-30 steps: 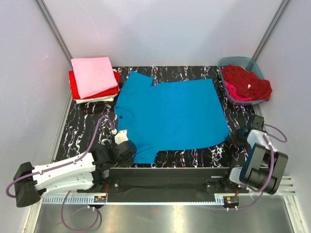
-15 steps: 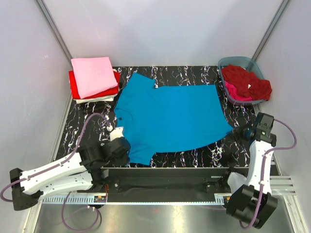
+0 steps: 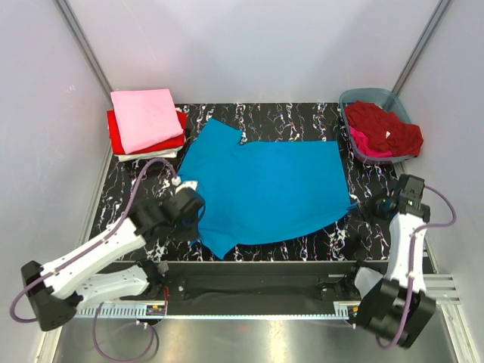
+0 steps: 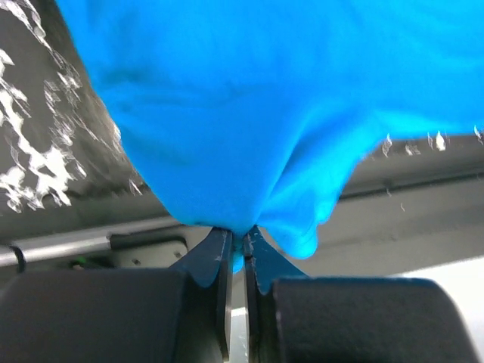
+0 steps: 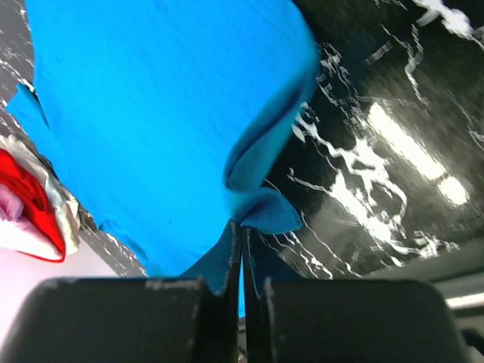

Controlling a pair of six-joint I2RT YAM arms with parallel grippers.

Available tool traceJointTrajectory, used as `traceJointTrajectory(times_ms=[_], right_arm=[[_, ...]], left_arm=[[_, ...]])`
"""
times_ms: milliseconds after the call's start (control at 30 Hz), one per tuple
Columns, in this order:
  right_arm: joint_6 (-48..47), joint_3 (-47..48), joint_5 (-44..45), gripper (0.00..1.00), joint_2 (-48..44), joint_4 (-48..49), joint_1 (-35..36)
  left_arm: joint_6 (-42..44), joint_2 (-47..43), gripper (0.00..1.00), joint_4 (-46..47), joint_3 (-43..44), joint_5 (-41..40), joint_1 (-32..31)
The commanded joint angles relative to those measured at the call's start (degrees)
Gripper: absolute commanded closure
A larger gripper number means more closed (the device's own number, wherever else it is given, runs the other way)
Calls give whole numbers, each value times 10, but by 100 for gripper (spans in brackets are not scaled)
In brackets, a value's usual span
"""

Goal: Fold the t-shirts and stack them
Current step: Fold the tshirt

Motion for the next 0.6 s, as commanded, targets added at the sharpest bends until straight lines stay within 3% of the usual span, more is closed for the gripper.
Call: traceJointTrajectory(times_ms=[0, 267, 567], right_arm=[[-24, 35, -60, 100, 70, 82, -1], [-36, 104, -77, 100, 192, 104, 0], [-11, 137, -66, 100, 247, 123, 0]], left_arm=[[118, 40, 96, 50, 58, 48, 87], [248, 198, 100, 61, 196, 46, 189], [299, 302, 100, 91, 256, 56, 264]])
